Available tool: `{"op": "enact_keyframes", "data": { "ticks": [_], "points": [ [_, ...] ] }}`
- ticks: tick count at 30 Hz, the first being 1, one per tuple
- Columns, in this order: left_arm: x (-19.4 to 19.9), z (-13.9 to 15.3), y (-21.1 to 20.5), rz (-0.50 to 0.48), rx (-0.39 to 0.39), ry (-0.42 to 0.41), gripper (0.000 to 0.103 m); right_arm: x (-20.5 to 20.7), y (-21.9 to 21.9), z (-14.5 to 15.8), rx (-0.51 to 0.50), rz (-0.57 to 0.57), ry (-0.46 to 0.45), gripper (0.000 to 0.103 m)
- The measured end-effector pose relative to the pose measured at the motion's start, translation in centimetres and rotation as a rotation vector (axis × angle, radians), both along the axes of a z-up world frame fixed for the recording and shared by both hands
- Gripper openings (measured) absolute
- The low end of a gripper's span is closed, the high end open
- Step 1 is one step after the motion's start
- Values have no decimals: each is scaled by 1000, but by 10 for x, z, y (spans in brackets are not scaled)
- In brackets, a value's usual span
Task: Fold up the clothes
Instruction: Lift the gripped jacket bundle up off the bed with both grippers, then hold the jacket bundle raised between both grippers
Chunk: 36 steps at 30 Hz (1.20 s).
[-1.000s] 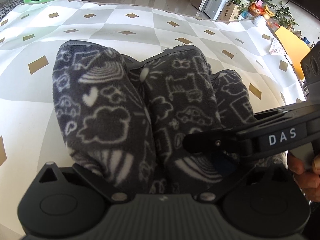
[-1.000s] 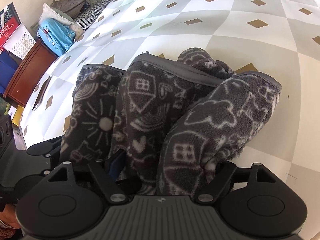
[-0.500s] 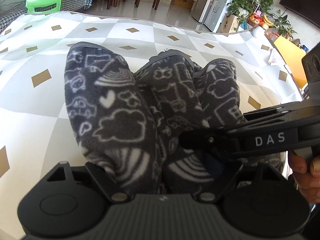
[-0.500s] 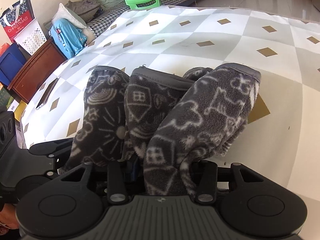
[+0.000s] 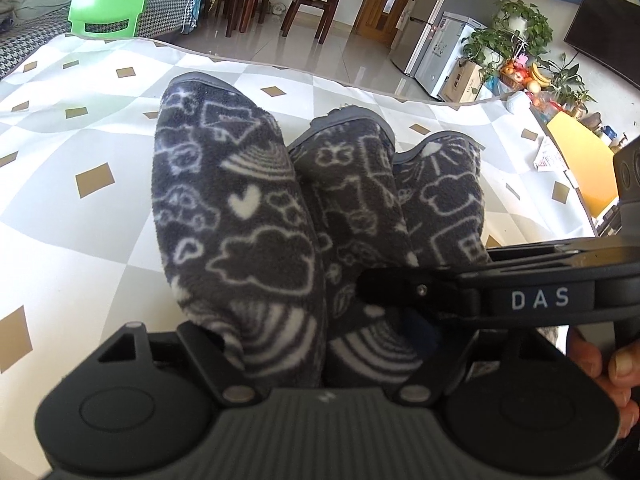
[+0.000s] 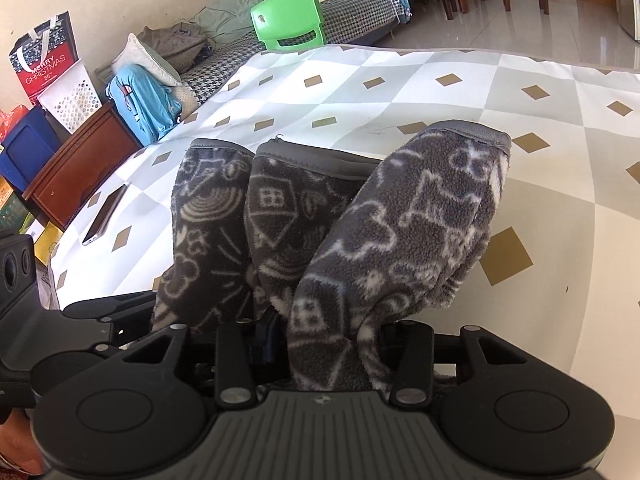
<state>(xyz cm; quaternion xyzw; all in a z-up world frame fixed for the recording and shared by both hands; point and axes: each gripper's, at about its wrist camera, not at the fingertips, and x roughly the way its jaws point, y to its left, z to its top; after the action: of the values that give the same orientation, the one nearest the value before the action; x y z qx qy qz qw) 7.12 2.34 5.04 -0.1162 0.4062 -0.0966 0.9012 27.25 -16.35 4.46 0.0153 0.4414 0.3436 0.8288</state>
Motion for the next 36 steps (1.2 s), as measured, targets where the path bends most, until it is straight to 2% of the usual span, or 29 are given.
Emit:
{"op": "enact_keyframes", "data": {
  "ticks": [14, 22, 36],
  "points": [
    [-6, 35, -2, 30, 45, -86, 77, -14, 9, 32, 25, -14, -100, 43],
    [-18, 53, -6, 31, 65, -117, 77, -28, 9, 46, 44, -23, -127, 43],
    [-67, 70, -18, 66, 78, -146, 77, -77, -3, 60, 63, -1, -169, 43]
  ]
}}
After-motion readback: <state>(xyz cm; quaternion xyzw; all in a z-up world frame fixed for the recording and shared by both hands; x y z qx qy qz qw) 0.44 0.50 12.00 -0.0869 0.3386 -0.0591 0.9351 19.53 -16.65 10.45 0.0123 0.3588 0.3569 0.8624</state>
